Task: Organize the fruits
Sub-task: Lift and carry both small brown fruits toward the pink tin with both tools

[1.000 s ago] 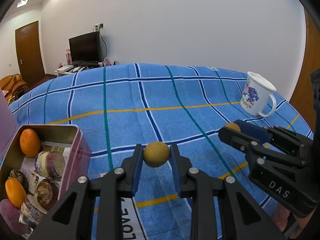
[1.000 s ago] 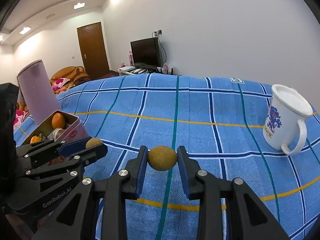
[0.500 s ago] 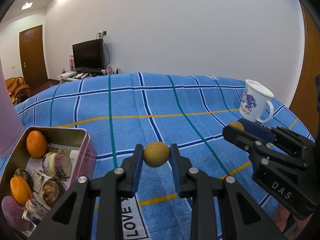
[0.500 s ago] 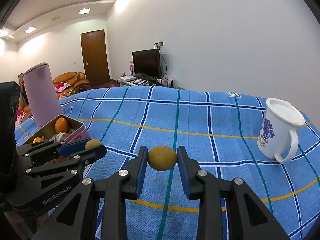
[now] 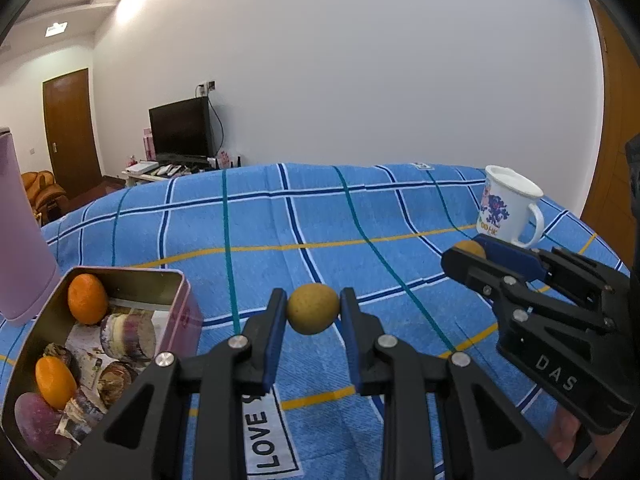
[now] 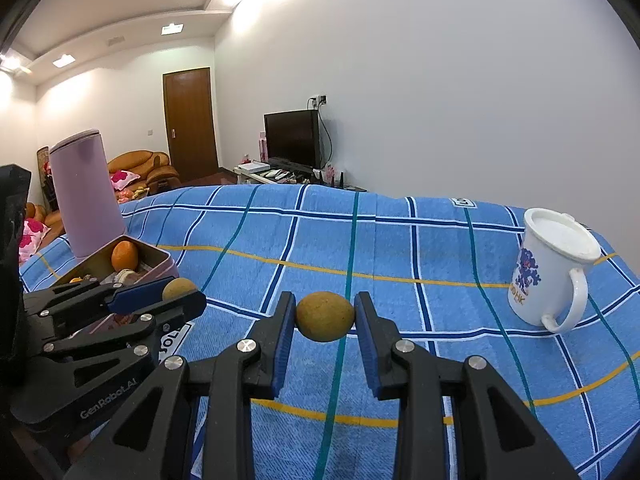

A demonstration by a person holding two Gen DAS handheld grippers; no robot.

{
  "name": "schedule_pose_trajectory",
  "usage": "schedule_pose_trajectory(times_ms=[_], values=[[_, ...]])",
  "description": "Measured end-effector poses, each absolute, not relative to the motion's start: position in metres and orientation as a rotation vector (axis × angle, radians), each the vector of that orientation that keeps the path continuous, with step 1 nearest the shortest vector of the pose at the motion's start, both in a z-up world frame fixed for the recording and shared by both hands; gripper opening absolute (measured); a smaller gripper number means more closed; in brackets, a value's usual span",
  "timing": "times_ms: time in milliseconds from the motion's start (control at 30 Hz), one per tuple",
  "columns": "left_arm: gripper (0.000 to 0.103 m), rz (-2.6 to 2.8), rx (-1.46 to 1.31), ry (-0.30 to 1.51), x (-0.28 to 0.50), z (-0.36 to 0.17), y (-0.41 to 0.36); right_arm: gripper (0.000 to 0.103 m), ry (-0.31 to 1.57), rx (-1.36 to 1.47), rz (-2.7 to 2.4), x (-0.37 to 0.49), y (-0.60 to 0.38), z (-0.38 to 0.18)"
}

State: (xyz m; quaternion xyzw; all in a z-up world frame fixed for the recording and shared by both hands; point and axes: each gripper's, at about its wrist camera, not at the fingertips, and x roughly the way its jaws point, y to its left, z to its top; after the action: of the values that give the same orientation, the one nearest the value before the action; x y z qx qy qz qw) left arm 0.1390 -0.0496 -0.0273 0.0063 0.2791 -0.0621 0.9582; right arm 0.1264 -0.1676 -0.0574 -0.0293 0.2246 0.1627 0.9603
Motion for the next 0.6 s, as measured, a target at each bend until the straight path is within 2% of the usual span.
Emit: schedule_pose_trajectory(times_ms=[600], values=[[0.028,-0.114,0.044,0.498,0.12,-0.022,-0.052,0.032,0.398,-0.076,0.338,0.113,-0.165,-0.054]])
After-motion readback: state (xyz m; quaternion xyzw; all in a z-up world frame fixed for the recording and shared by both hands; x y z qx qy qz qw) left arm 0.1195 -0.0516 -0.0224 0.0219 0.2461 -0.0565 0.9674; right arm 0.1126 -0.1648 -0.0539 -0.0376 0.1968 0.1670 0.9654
